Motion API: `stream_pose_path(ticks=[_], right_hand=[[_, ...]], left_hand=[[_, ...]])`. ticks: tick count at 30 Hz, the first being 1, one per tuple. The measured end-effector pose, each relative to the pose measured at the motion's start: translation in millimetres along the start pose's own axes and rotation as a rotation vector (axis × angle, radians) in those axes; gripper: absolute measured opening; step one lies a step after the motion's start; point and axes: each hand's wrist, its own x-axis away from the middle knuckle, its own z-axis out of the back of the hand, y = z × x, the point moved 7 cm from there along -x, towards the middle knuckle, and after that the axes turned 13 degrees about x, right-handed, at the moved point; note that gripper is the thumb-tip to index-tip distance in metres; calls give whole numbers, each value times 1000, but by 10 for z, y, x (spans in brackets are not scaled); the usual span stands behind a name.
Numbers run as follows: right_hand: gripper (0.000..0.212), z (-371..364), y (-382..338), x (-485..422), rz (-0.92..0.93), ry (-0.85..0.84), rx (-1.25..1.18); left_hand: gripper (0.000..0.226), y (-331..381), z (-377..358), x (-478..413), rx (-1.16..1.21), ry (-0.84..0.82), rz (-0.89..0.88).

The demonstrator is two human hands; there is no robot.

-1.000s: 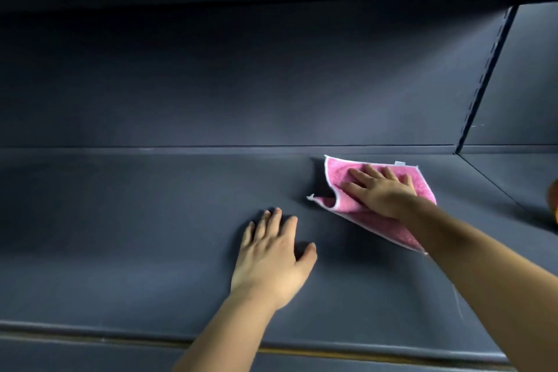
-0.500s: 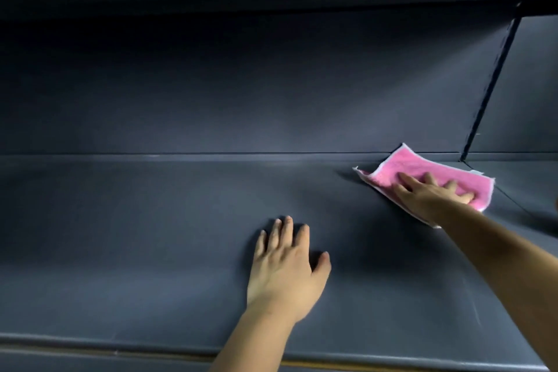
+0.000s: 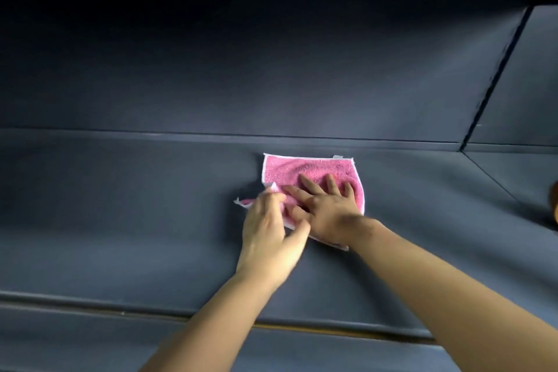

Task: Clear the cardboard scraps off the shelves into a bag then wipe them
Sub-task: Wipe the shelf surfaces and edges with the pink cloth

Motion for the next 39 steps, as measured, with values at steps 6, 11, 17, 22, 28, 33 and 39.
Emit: stream_pose_path(ticks=[6, 11, 17, 22, 28, 33, 39], right_hand=[[98, -162, 279, 996, 102, 16, 80], [93, -14, 481, 864, -96, 96, -70], [66, -6, -511, 399, 87, 29, 4], [69, -18, -970, 725, 273, 40, -8], [62, -180, -287, 1043, 80, 175, 34], [63, -176, 184, 1024, -62, 88, 82], [108, -117, -26, 630, -76, 12, -41]], left_hand=[[61, -393, 668, -111, -340, 3, 156], [60, -852, 1119, -69, -517, 106, 368], [62, -875, 1121, -60, -504, 150, 348], [62, -896, 1130, -40, -465, 134, 365], [63, -891, 1131, -70, -460, 146, 376], [63, -883, 1120, -73, -472, 142, 365], [62, -867, 1115, -83, -453, 130, 364]])
